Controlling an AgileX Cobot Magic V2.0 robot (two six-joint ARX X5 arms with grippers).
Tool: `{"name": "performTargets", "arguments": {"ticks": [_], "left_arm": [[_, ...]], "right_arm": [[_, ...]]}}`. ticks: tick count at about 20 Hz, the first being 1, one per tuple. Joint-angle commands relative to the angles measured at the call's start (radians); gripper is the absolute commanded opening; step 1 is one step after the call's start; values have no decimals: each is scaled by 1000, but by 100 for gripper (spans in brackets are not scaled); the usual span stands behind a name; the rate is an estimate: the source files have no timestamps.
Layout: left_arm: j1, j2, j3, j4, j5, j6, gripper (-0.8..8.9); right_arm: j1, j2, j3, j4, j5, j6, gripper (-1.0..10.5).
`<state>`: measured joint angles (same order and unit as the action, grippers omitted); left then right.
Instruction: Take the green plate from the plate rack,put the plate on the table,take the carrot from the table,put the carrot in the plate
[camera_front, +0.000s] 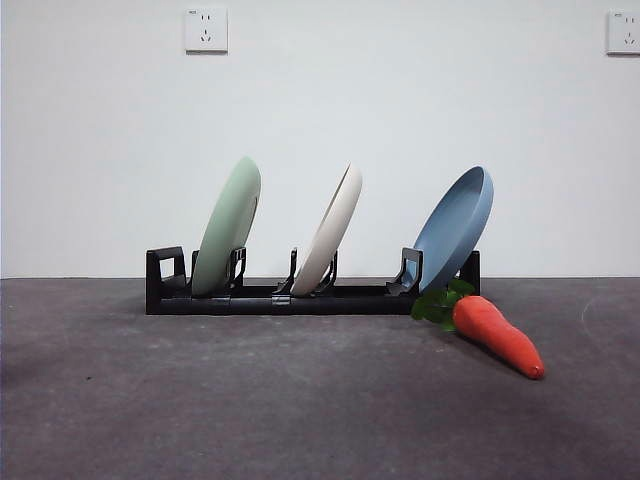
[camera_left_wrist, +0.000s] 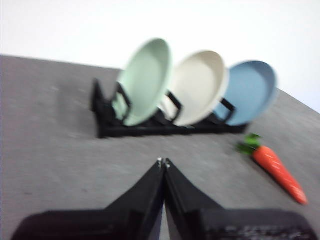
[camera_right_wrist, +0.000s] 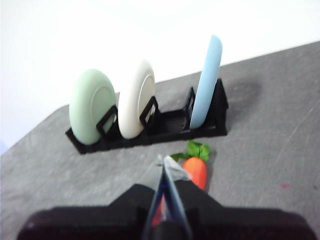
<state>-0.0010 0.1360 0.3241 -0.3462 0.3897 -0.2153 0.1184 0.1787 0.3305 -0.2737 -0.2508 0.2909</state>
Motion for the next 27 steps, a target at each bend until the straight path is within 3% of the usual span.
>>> {"name": "performTargets", "arguments": {"ticks": [1,14,17,20,21,22,23,24,25,26,27], "left_arm": [[2,63,61,-31,78,4,-7],[2,347,377,-274,334,195,-7],[1,389,446,-360,357,261,-7],[1,423,504,-417,356,281,-3],[1,427,512,-417,349,280,16],[1,432,517,-418,345,275,128],[1,433,518,-418,343,268,332],[1,435,518,-418,343,267,537],[1,436,518,-418,343,267,607],[1,436,518,-417,343,267,604],[1,438,518,-412,342,267,604]], "right_arm": [[2,84,89,-53,-45,-70,-11],[3,474,537,-536,-261,-433,-11],[3,534,607,-616,-322,-483,-11],[3,567,632,-625,-327,-484,-1],[3,570,632,-625,-325,-483,6],[3,572,632,-625,-326,-483,29],[3,572,632,-625,-325,-483,150],[3,572,633,-624,-325,-483,344],[3,572,633,-624,-323,-483,555],[3,572,633,-624,-323,-482,689],[3,572,633,-624,-323,-480,695]]}}
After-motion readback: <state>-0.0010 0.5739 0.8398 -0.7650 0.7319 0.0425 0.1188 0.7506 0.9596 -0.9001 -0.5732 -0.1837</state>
